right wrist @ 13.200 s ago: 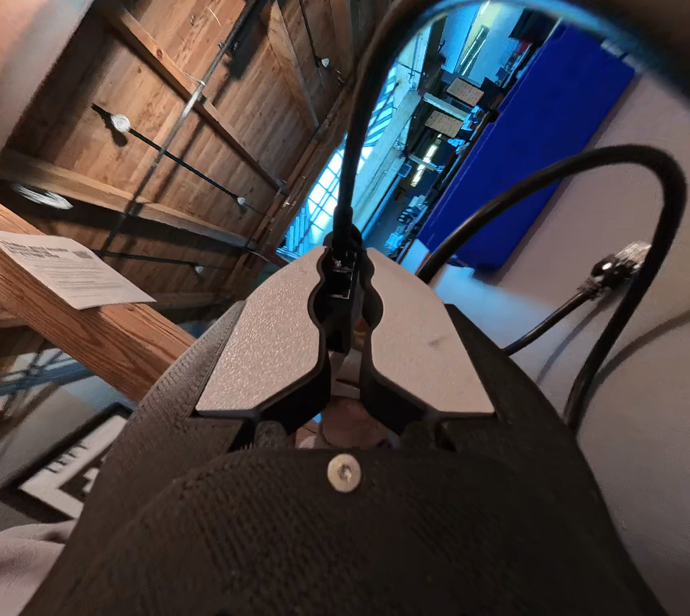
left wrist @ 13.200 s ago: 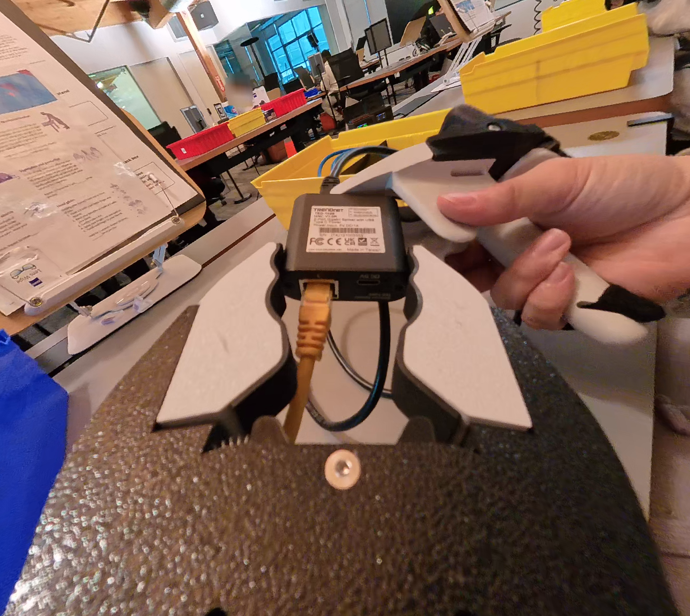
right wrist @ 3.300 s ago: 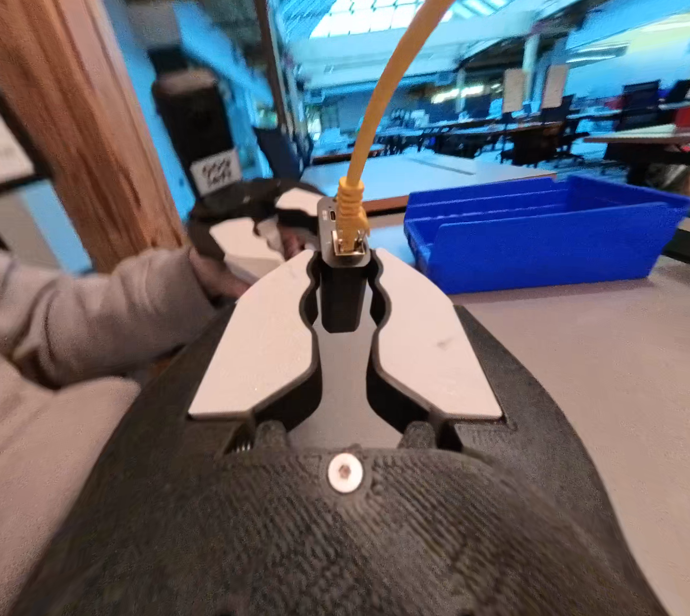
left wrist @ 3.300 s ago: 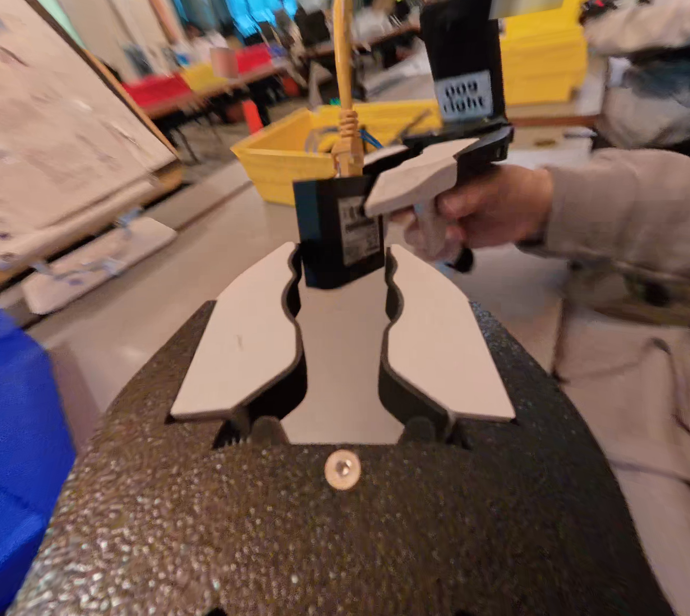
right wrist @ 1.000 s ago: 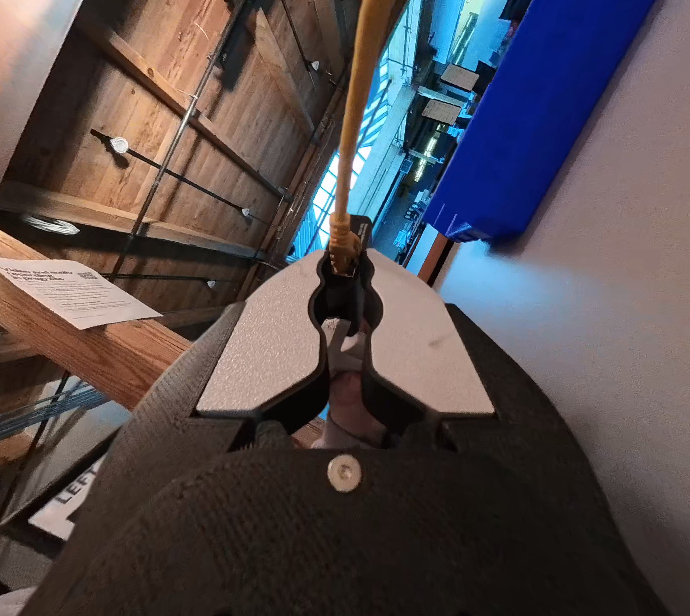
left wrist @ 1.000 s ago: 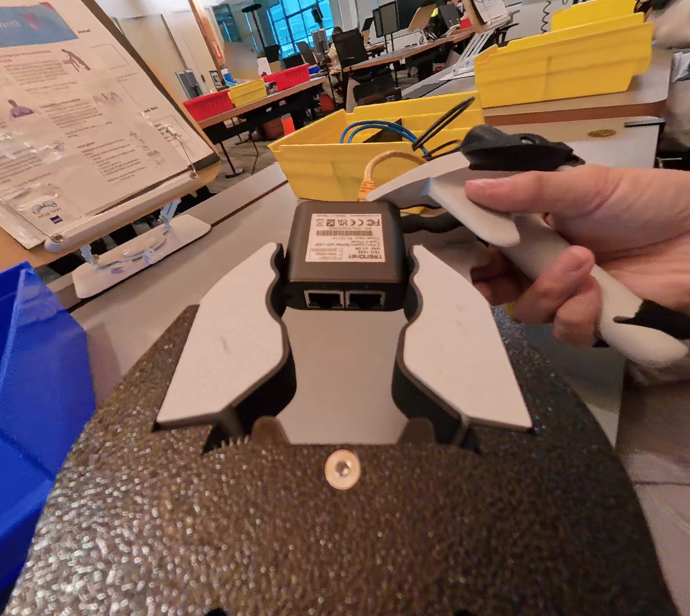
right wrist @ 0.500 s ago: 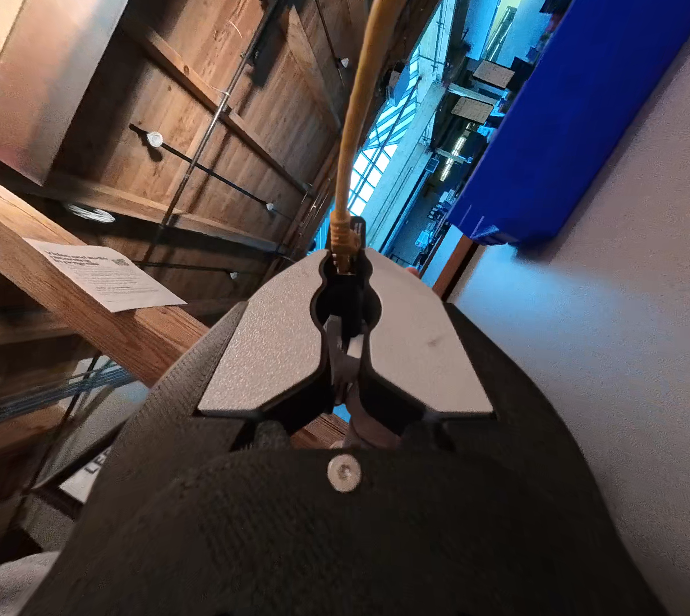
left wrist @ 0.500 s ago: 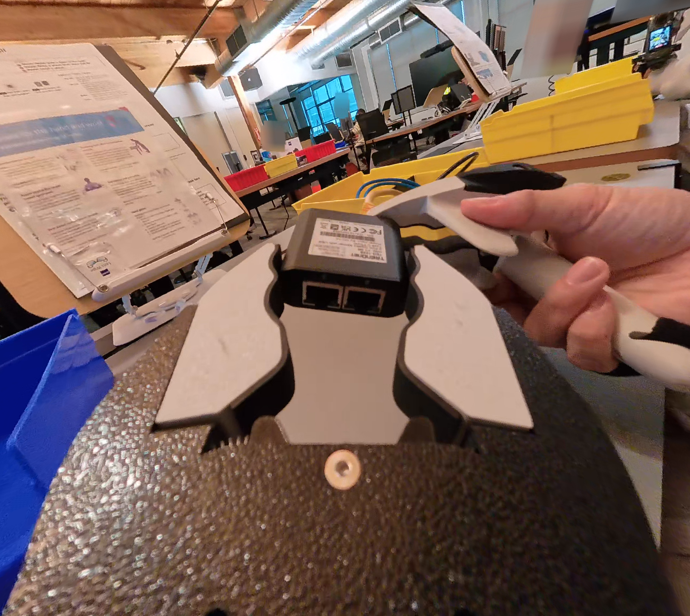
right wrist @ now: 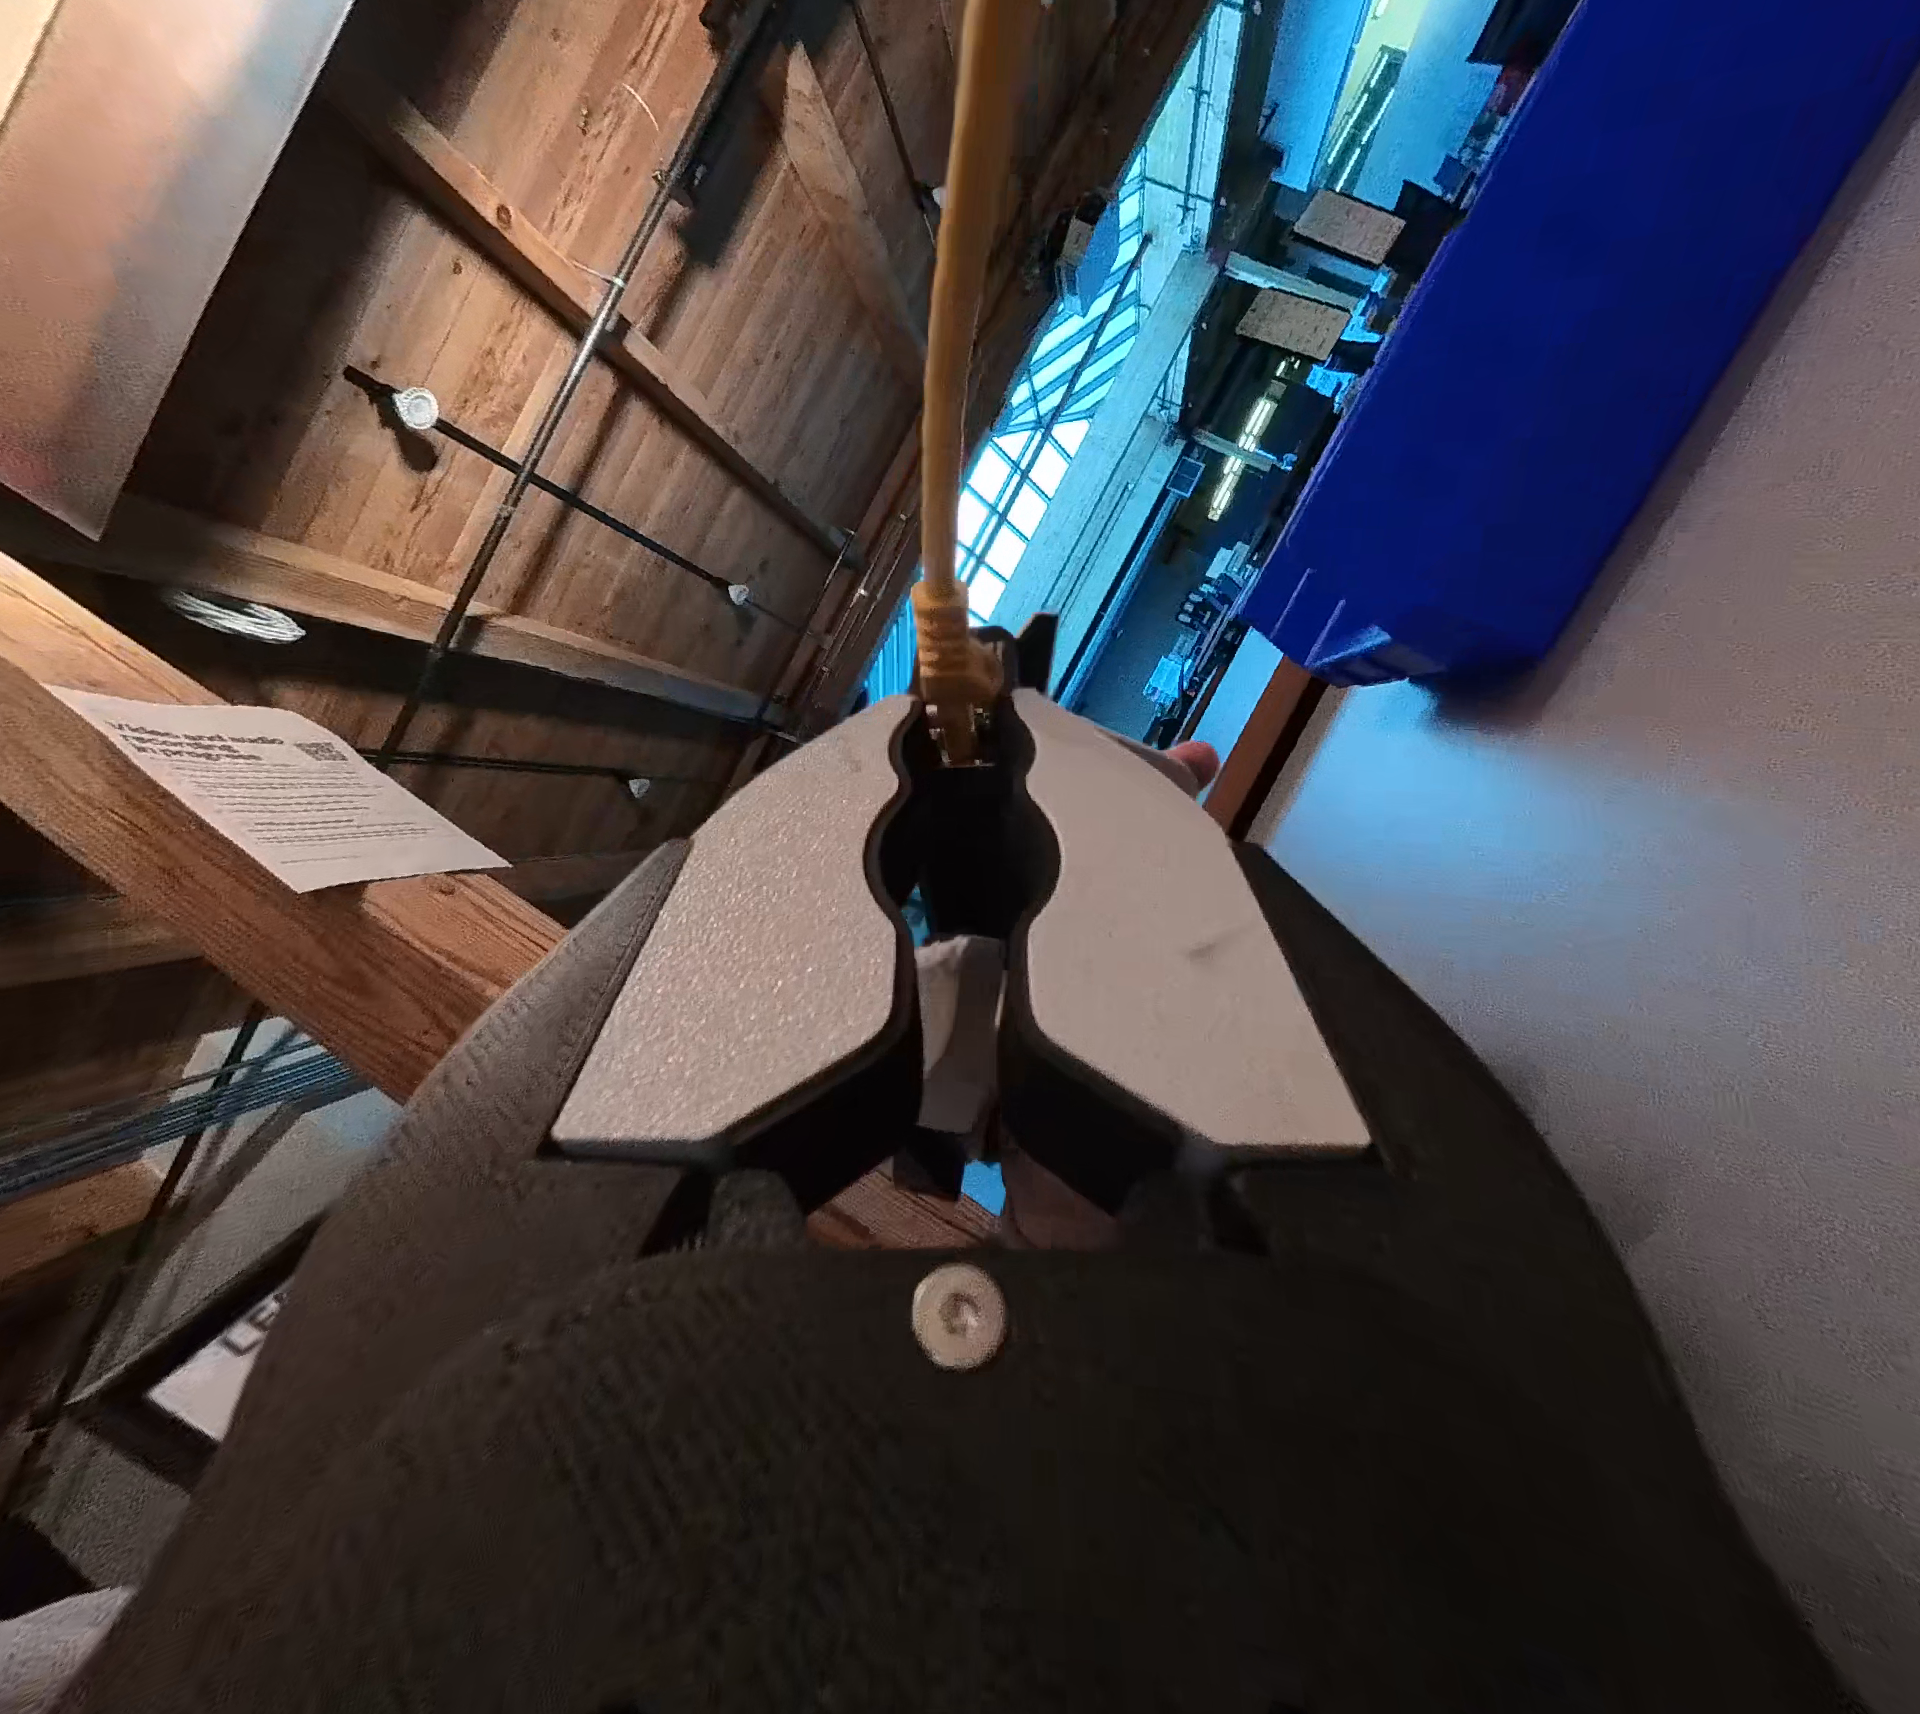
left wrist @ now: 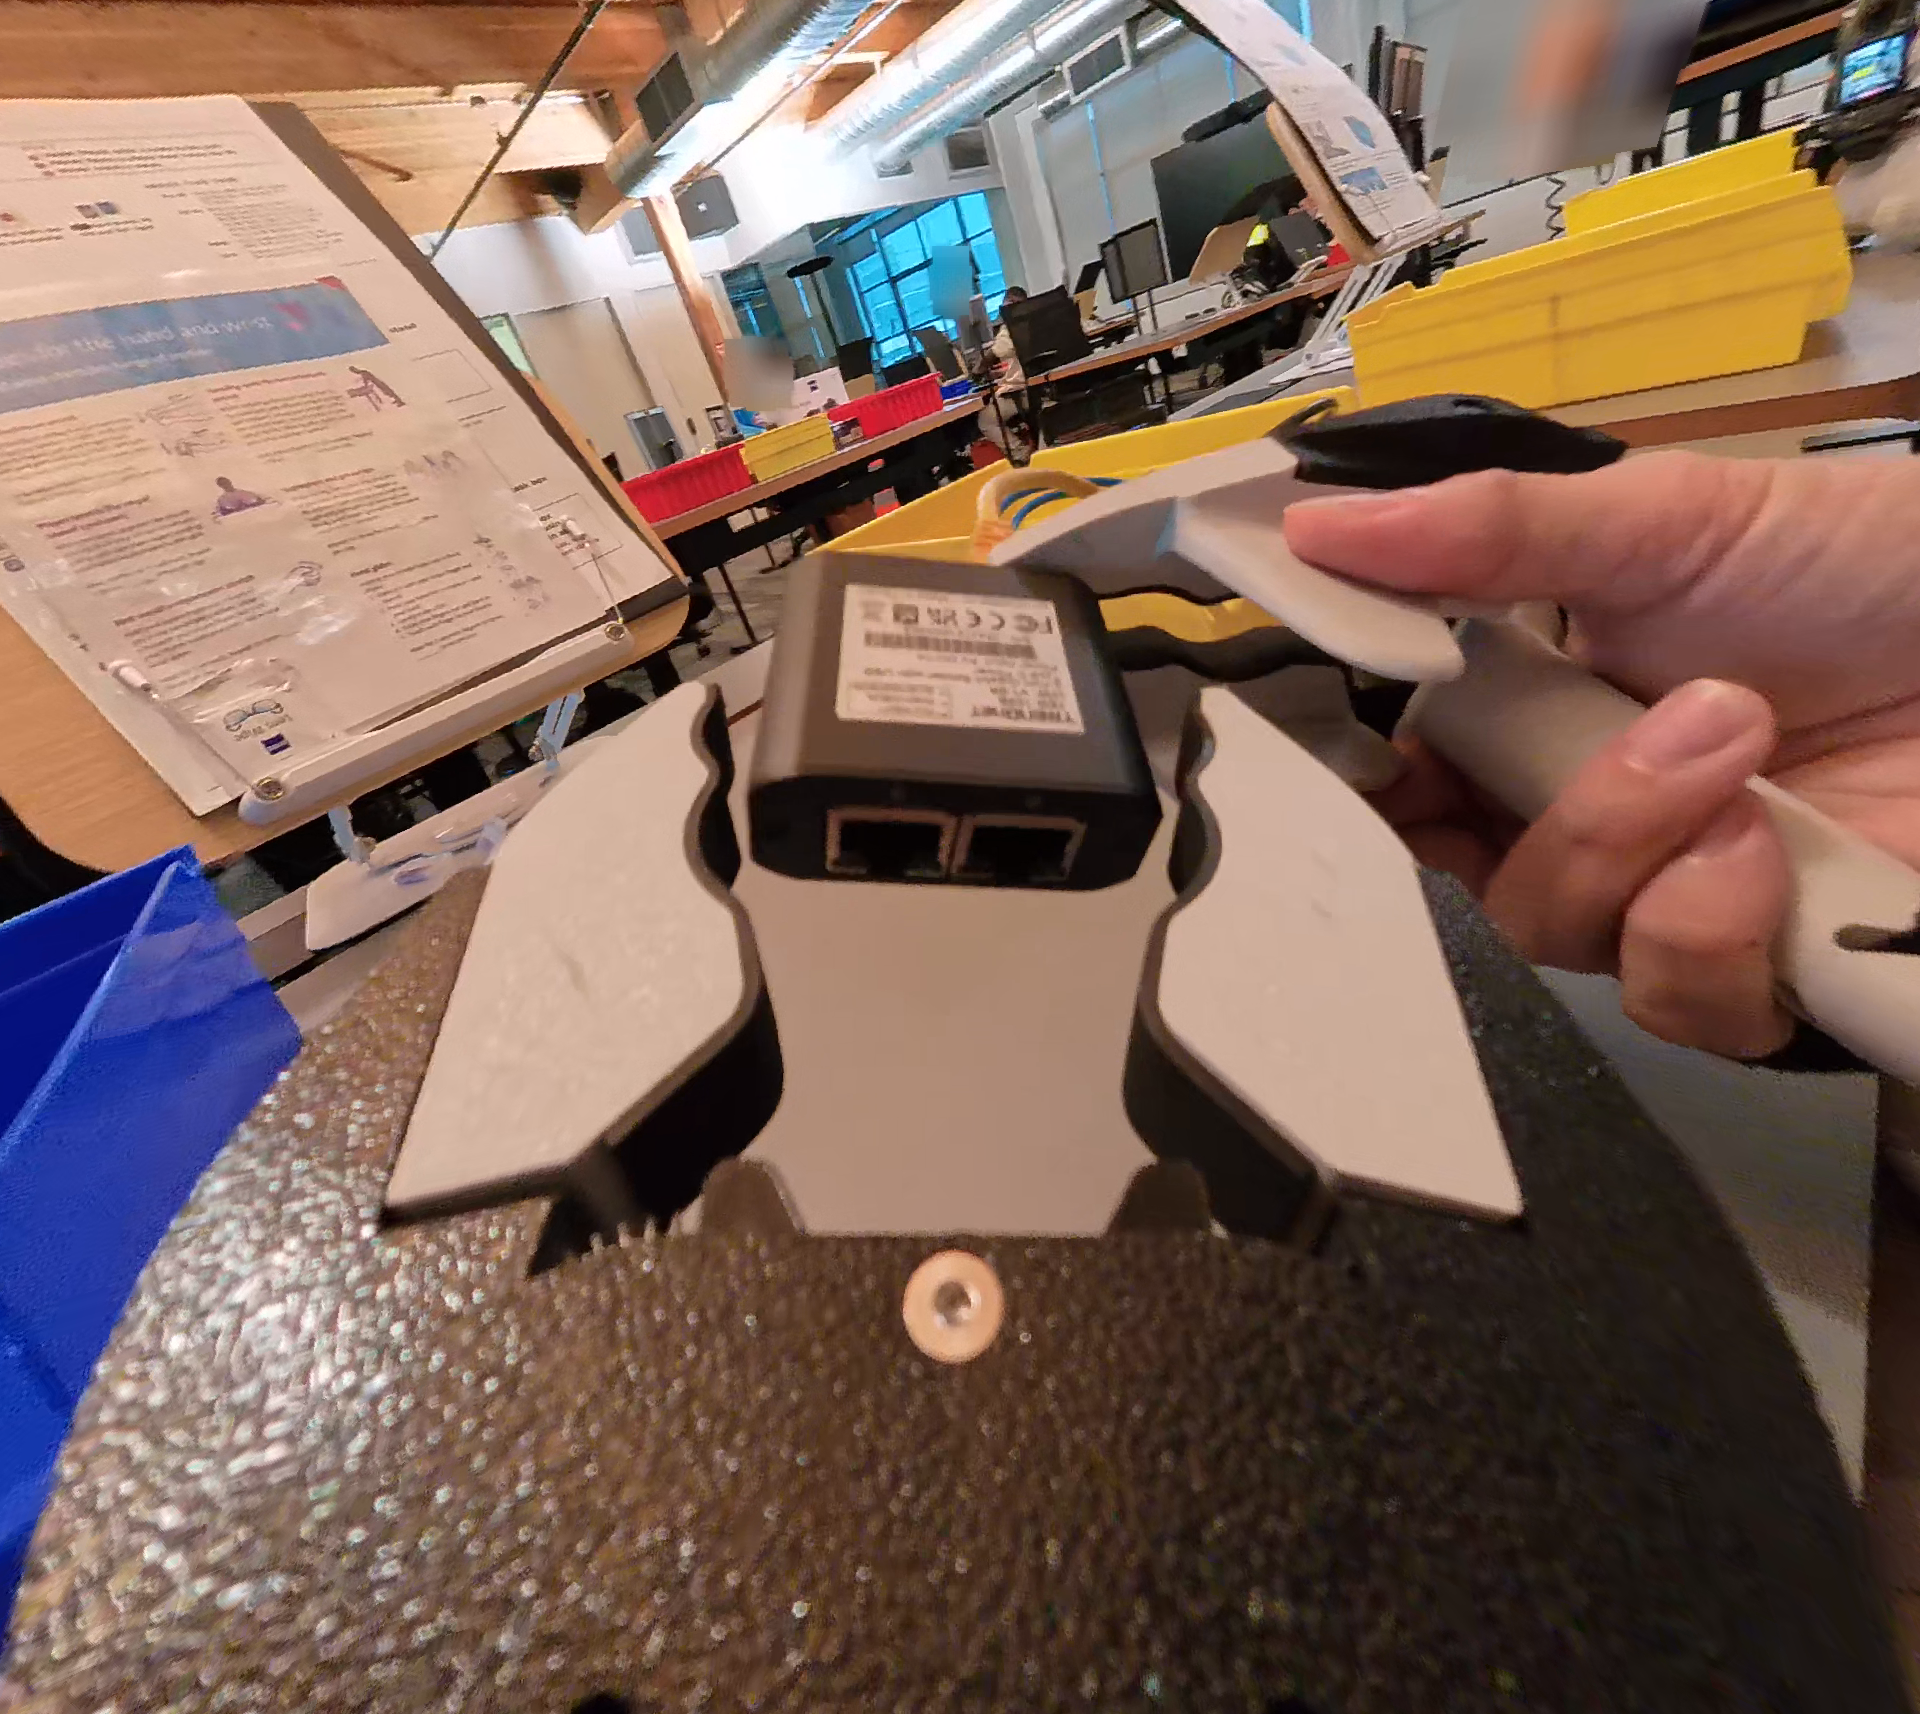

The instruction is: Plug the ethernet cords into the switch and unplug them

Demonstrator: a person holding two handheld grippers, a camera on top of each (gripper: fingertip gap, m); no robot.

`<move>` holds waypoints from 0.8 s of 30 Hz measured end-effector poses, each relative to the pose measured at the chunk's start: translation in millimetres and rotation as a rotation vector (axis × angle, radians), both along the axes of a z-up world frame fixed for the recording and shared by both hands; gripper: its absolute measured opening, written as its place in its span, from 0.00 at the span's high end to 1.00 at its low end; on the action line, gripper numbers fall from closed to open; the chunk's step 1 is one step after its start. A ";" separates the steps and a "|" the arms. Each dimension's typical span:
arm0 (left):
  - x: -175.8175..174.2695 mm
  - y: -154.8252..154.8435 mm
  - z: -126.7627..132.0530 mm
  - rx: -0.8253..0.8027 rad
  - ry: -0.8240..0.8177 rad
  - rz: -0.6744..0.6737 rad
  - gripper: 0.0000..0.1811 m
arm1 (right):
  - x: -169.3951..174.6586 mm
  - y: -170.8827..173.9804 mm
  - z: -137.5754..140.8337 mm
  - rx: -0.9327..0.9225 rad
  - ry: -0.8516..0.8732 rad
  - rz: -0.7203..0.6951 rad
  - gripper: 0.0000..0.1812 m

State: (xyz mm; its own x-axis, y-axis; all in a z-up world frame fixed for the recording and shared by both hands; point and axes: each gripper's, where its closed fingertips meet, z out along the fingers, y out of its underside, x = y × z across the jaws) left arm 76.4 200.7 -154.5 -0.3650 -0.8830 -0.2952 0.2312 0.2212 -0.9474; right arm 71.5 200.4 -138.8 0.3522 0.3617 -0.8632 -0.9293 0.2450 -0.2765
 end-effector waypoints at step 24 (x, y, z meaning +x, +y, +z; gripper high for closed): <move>6.7 13.2 -5.8 -0.006 0.040 0.091 0.60 | -2.4 4.7 -12.9 -0.102 -0.024 0.018 0.93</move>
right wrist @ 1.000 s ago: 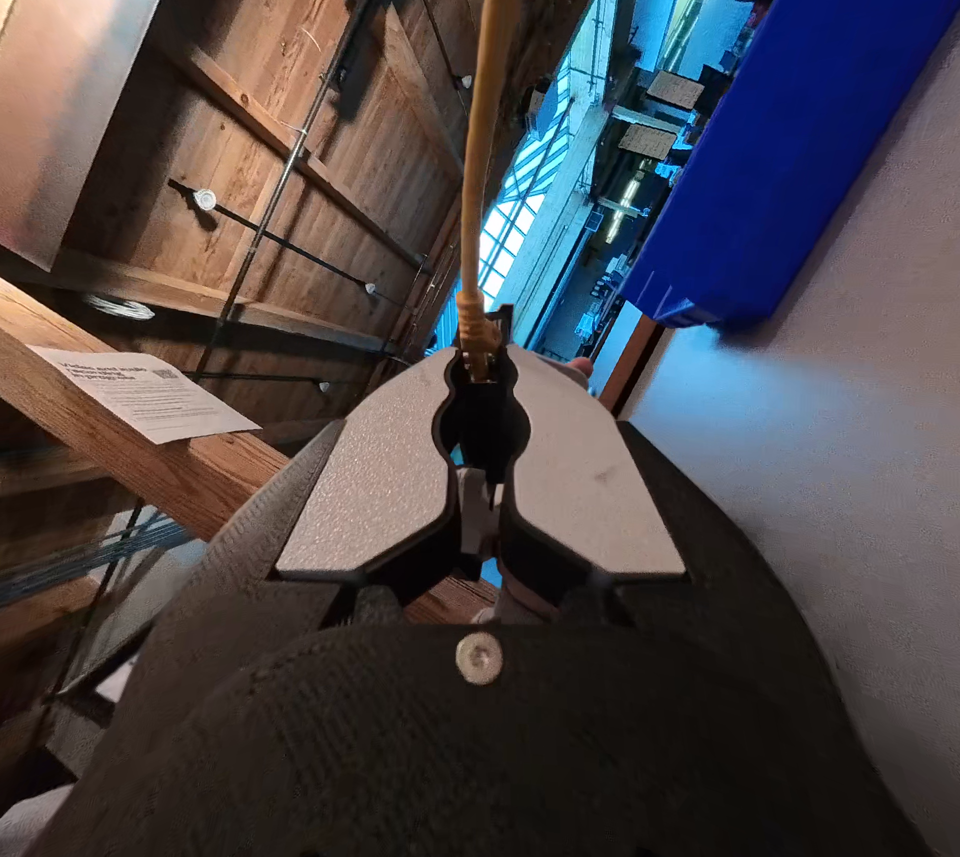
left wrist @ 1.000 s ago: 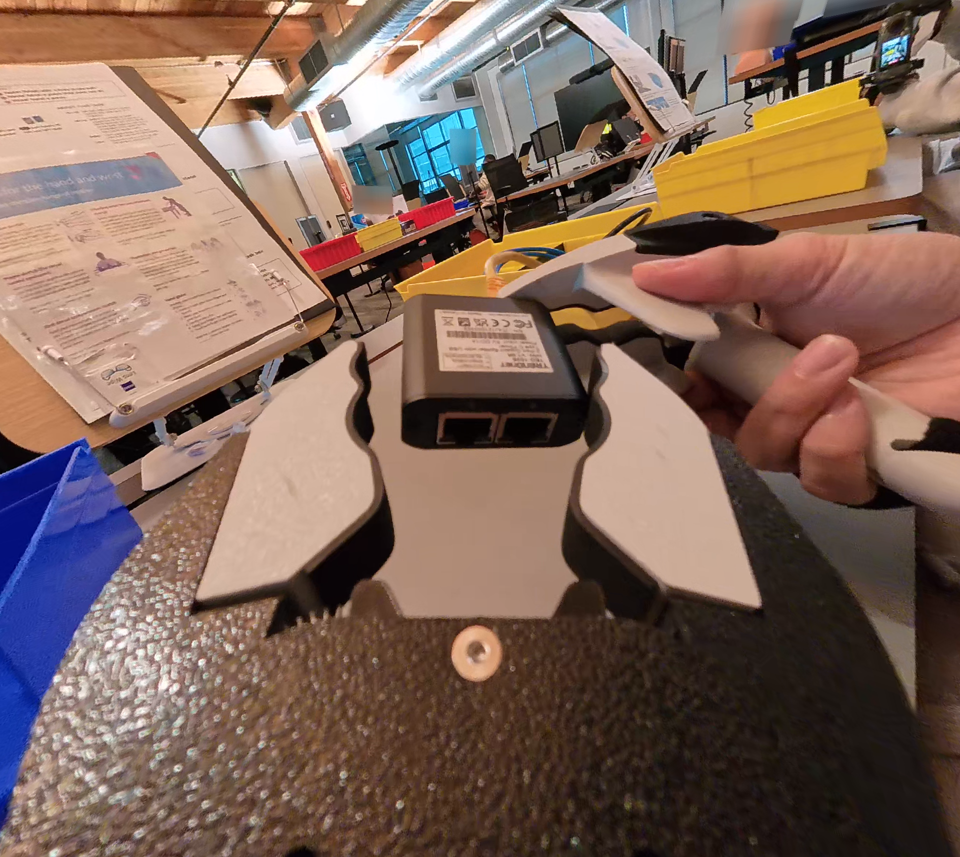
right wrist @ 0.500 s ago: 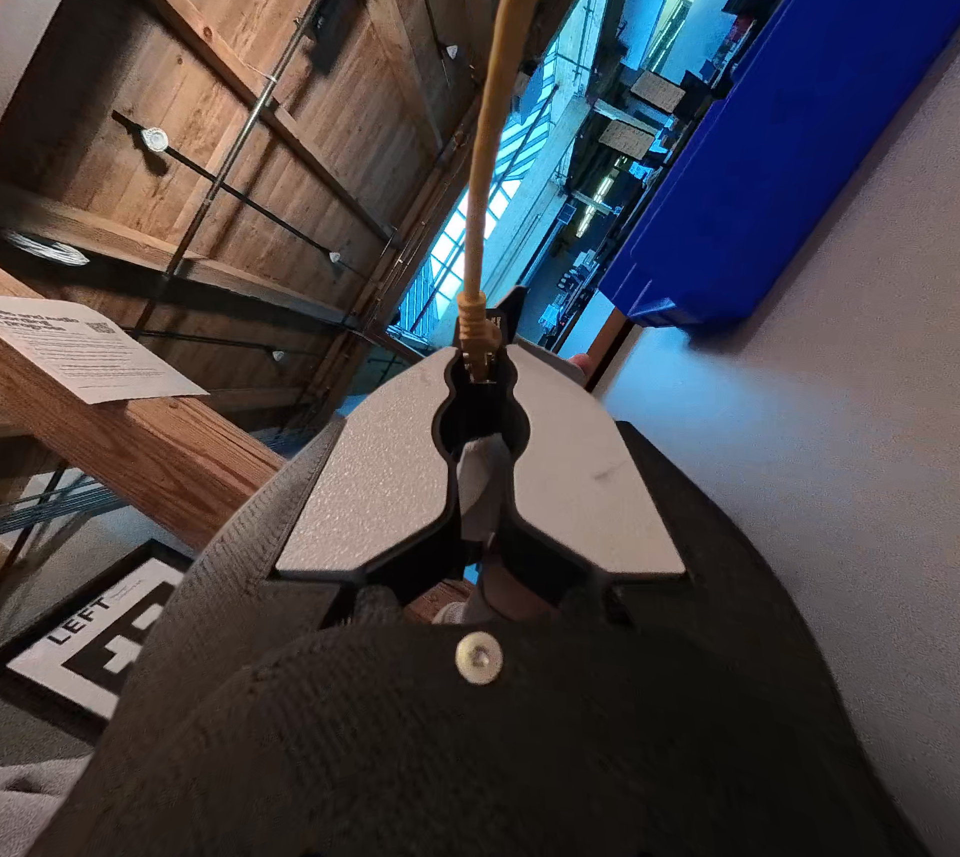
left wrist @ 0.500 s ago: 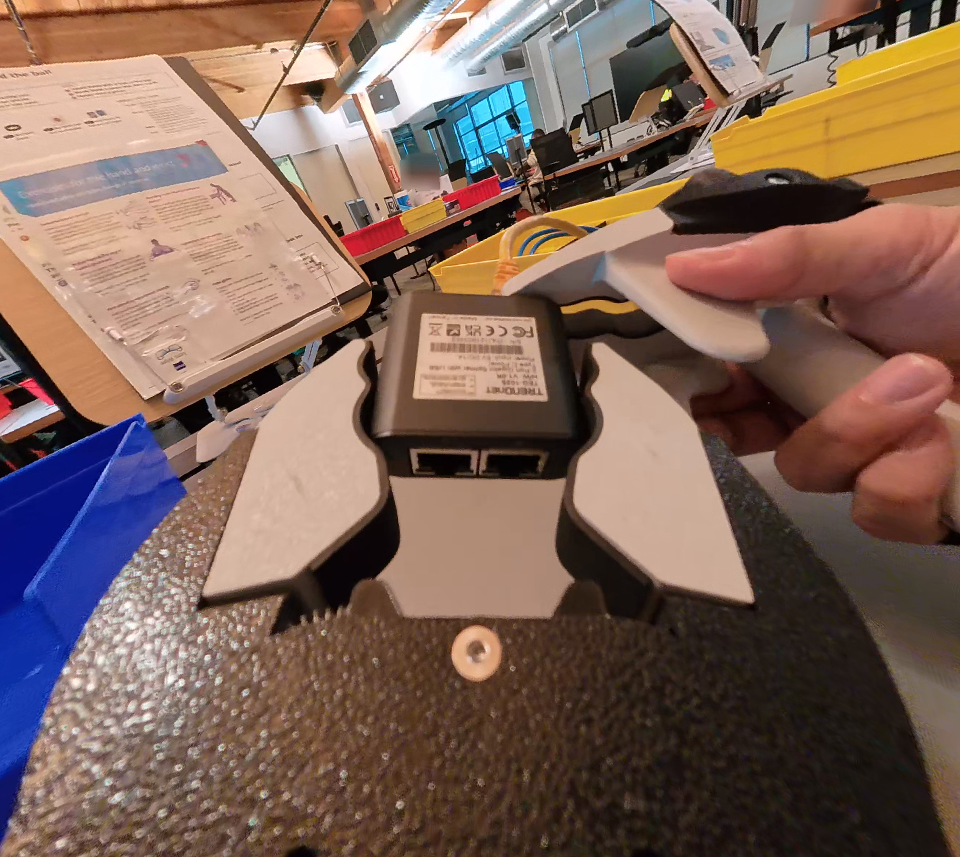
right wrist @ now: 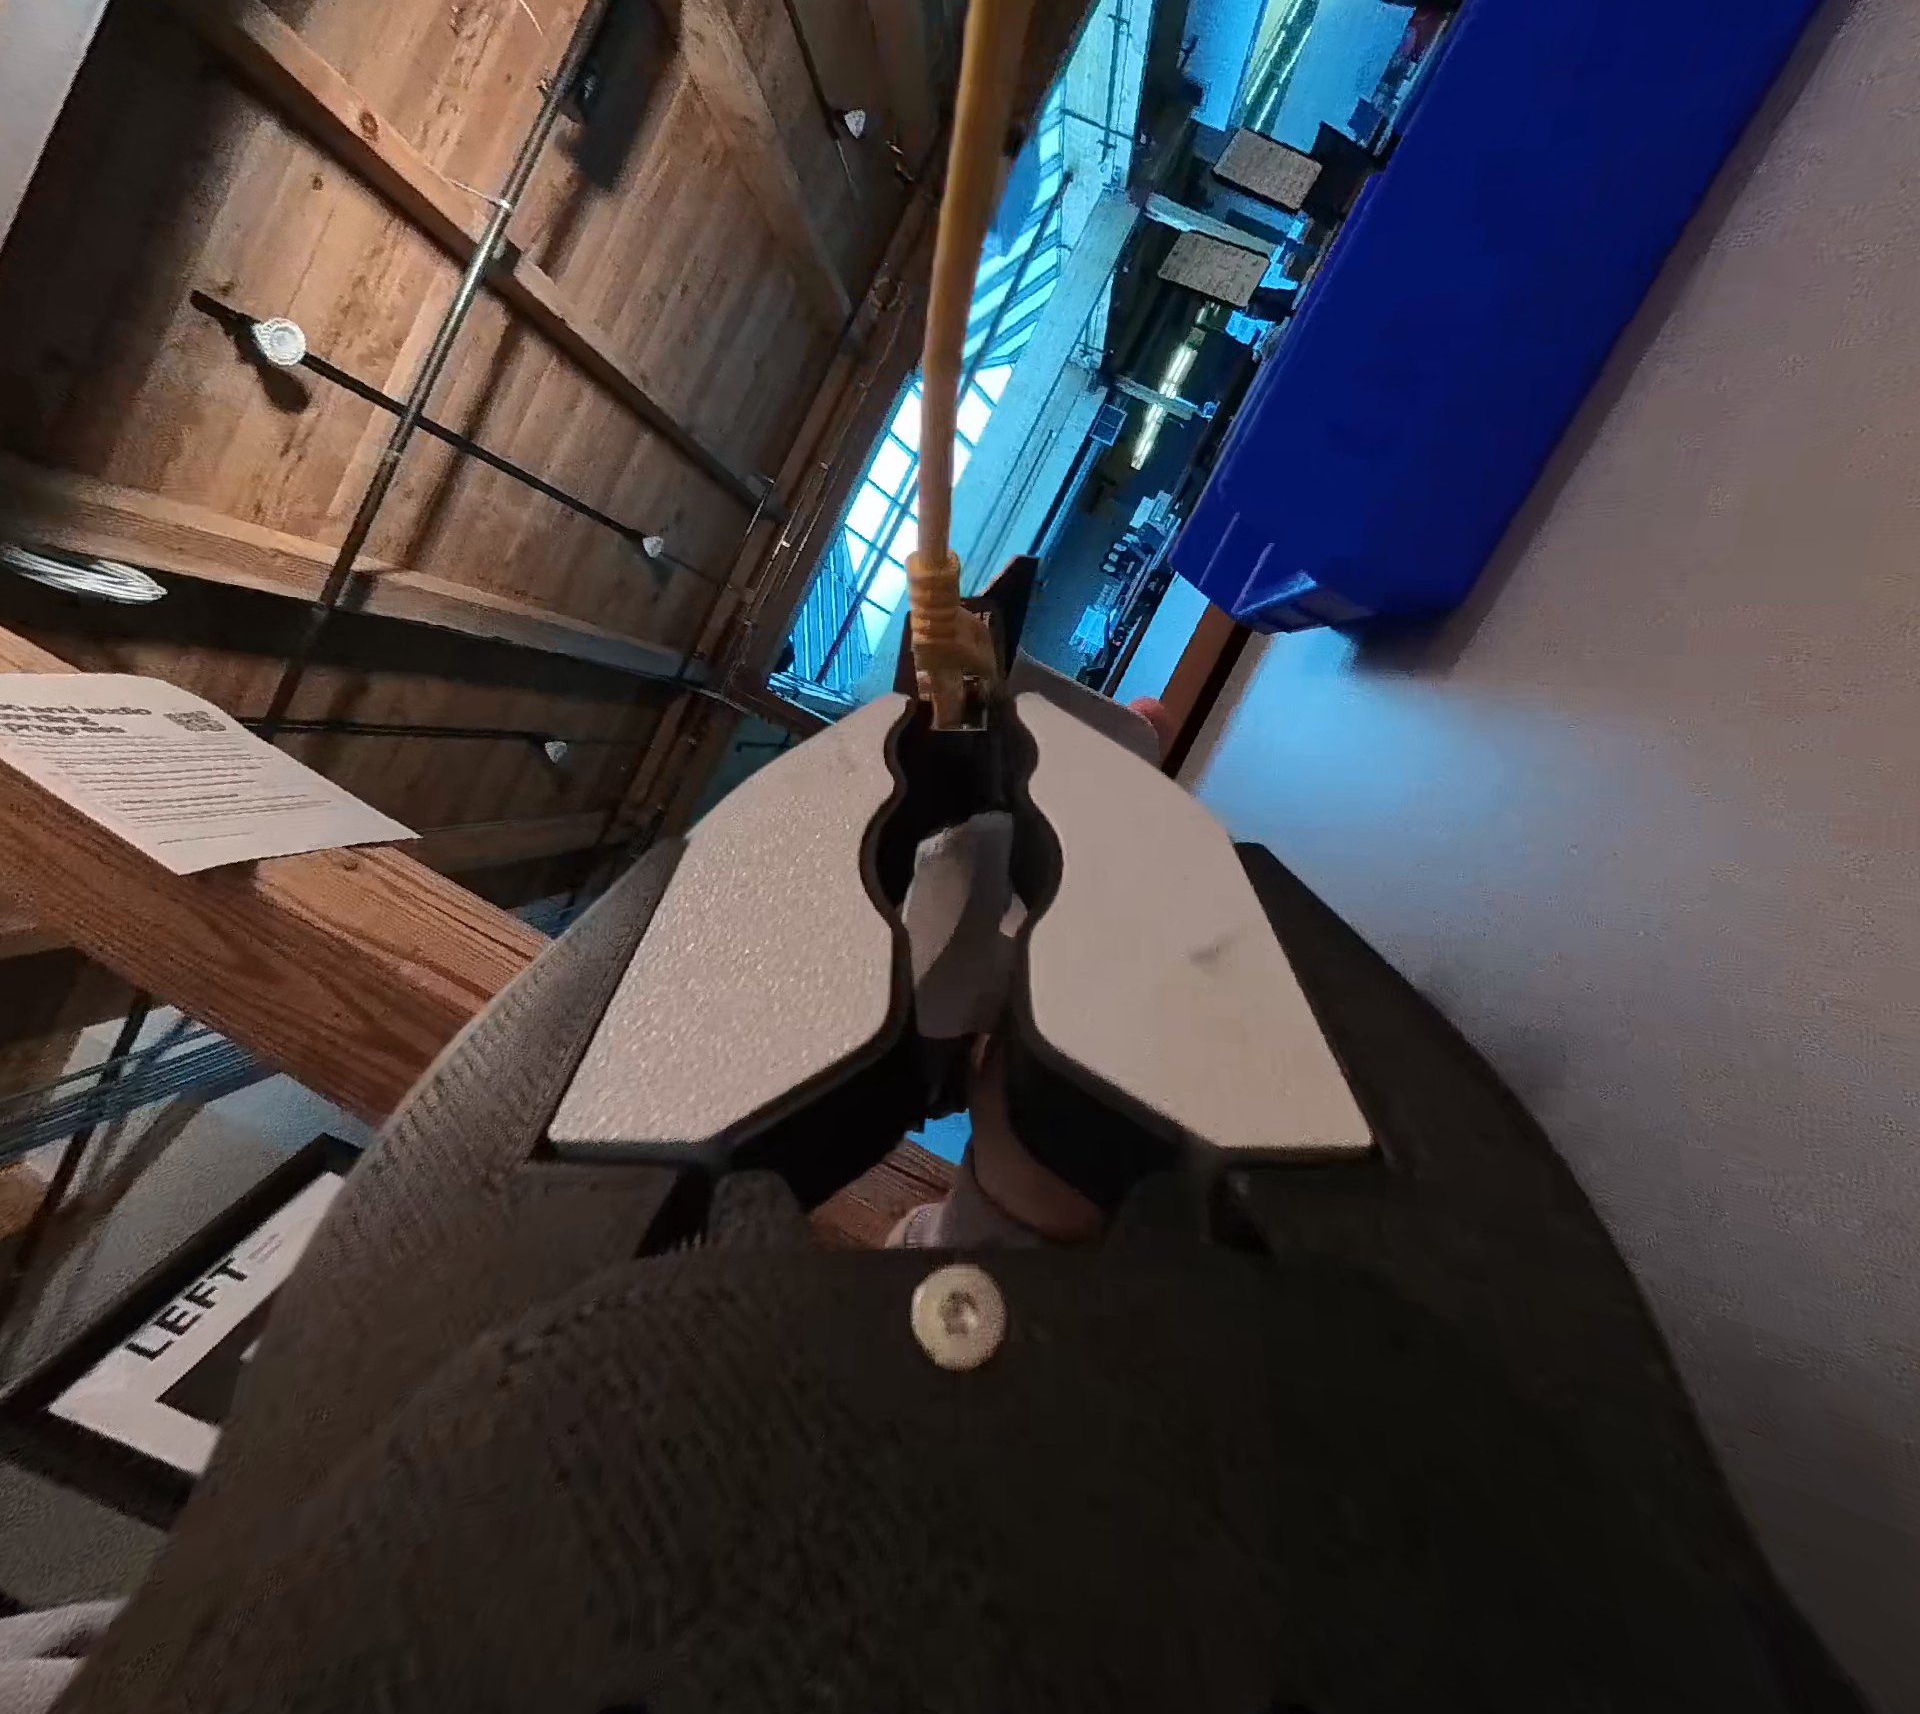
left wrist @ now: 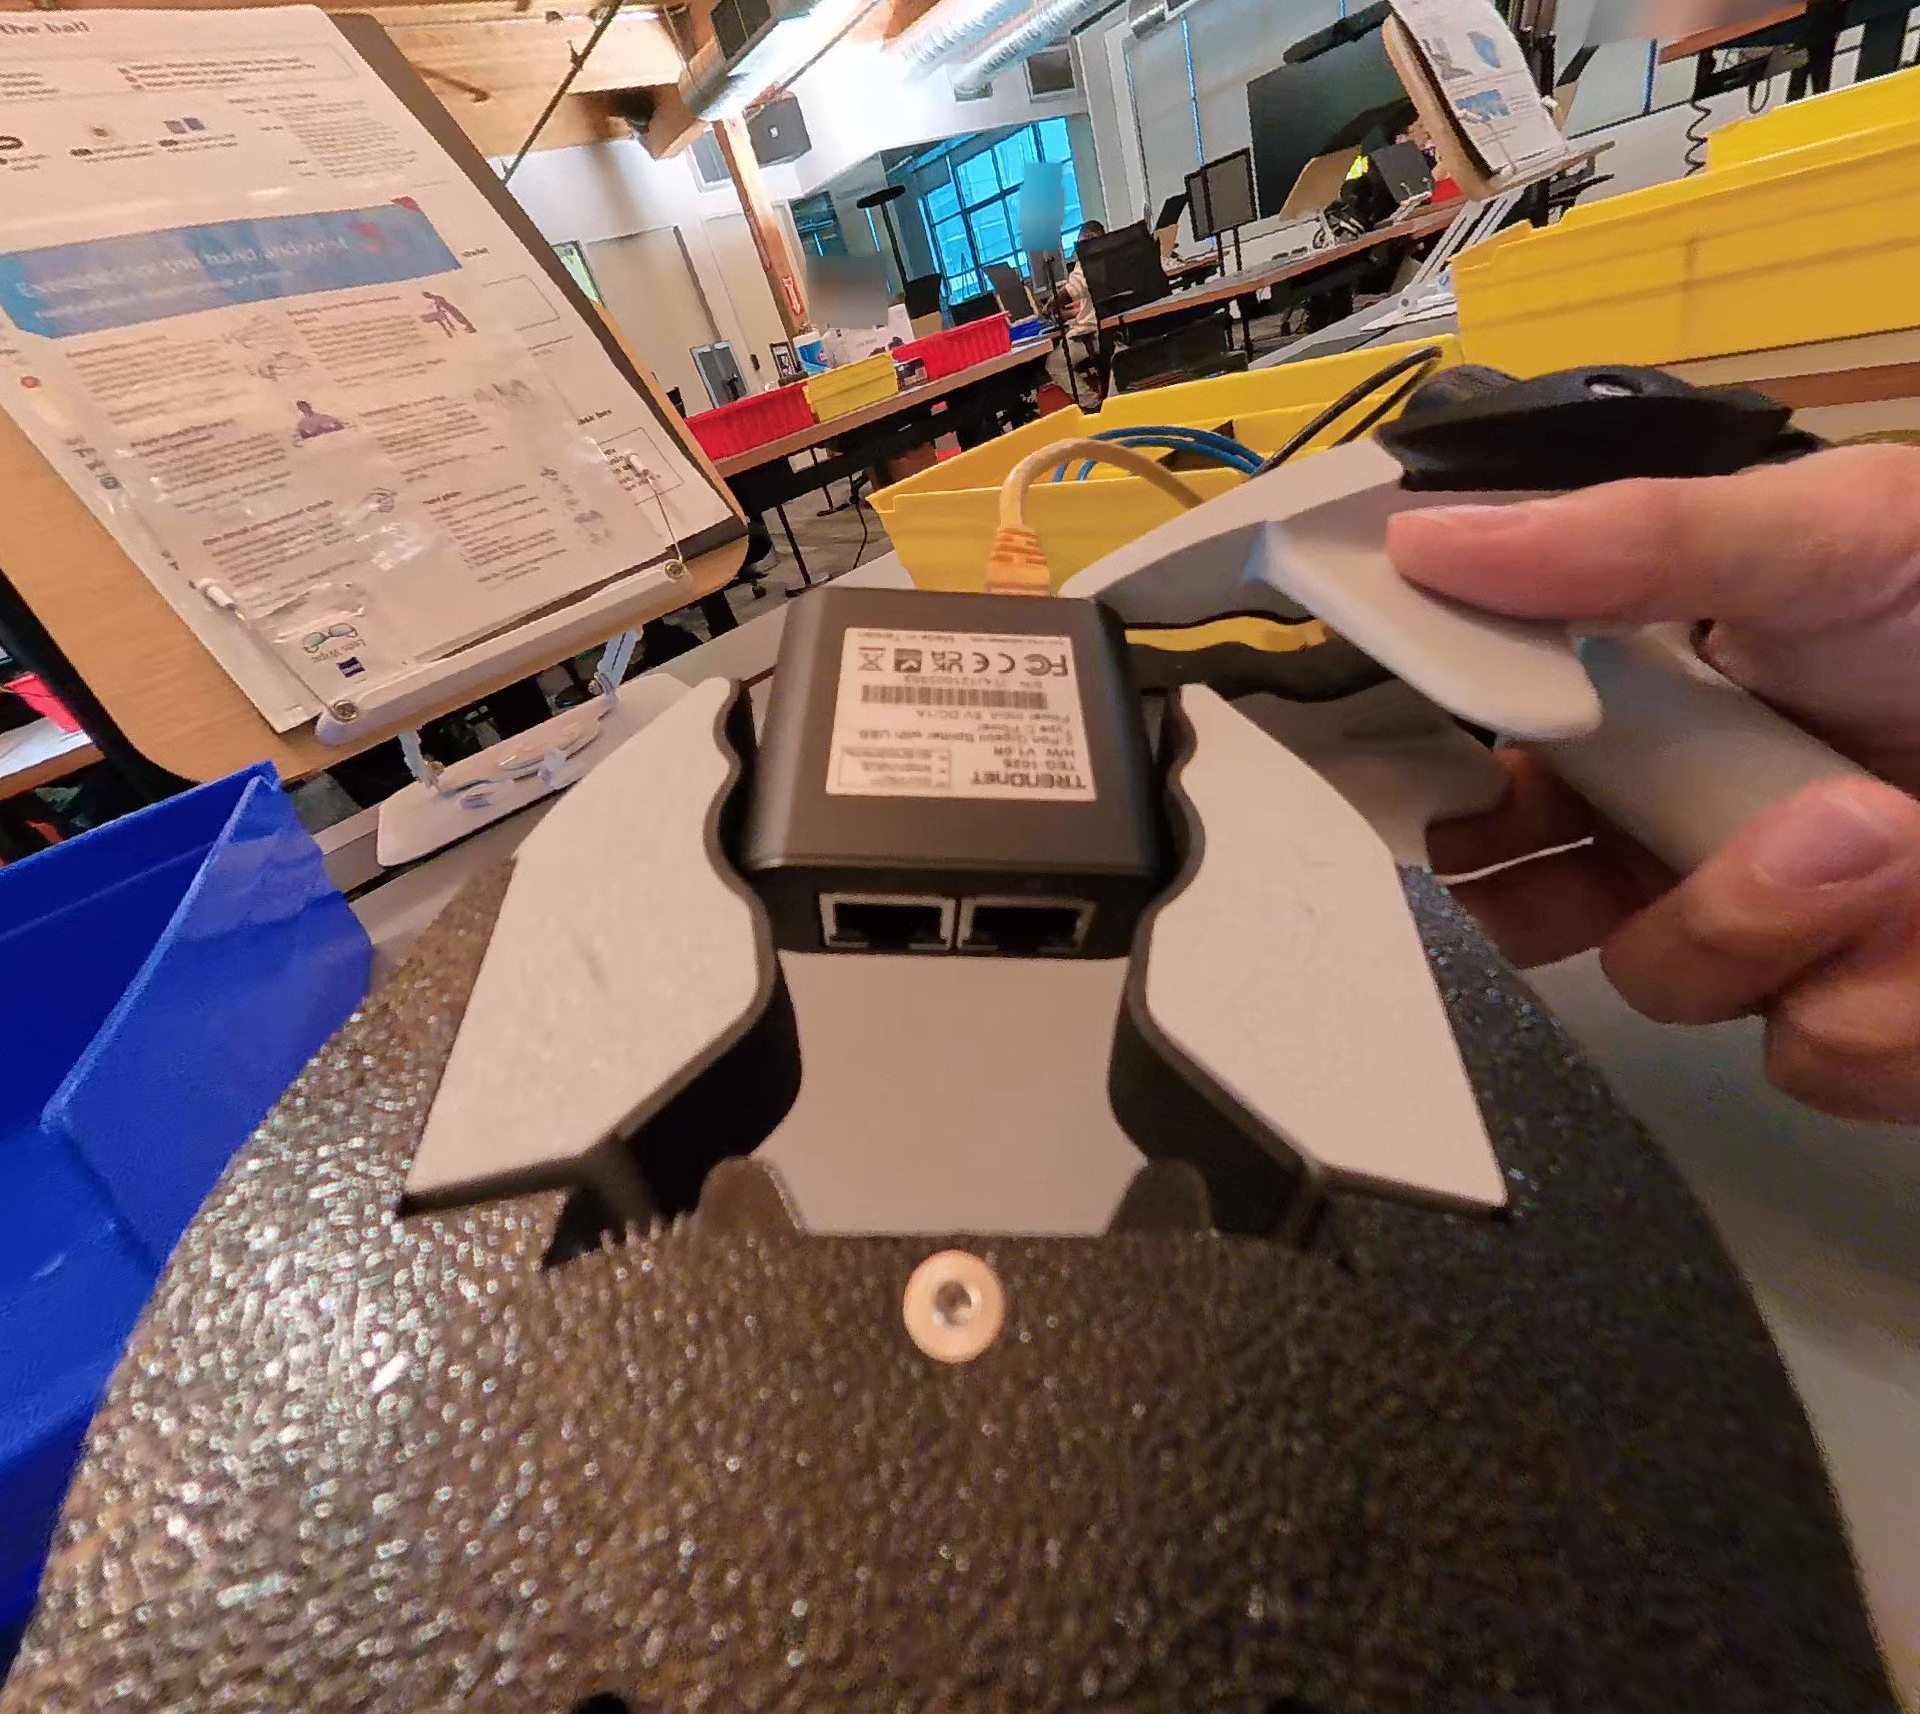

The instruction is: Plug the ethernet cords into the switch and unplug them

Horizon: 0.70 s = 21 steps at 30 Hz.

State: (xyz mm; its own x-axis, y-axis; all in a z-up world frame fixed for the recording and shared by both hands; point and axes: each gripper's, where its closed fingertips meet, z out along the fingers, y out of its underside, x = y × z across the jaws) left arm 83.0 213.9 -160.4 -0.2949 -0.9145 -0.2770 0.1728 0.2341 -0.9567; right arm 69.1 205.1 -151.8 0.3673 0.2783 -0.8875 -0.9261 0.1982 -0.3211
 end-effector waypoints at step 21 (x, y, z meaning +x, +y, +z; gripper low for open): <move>1.1 -2.7 -5.2 0.037 0.004 0.007 0.60 | 0.3 1.2 -2.8 -0.024 -0.012 -0.007 0.90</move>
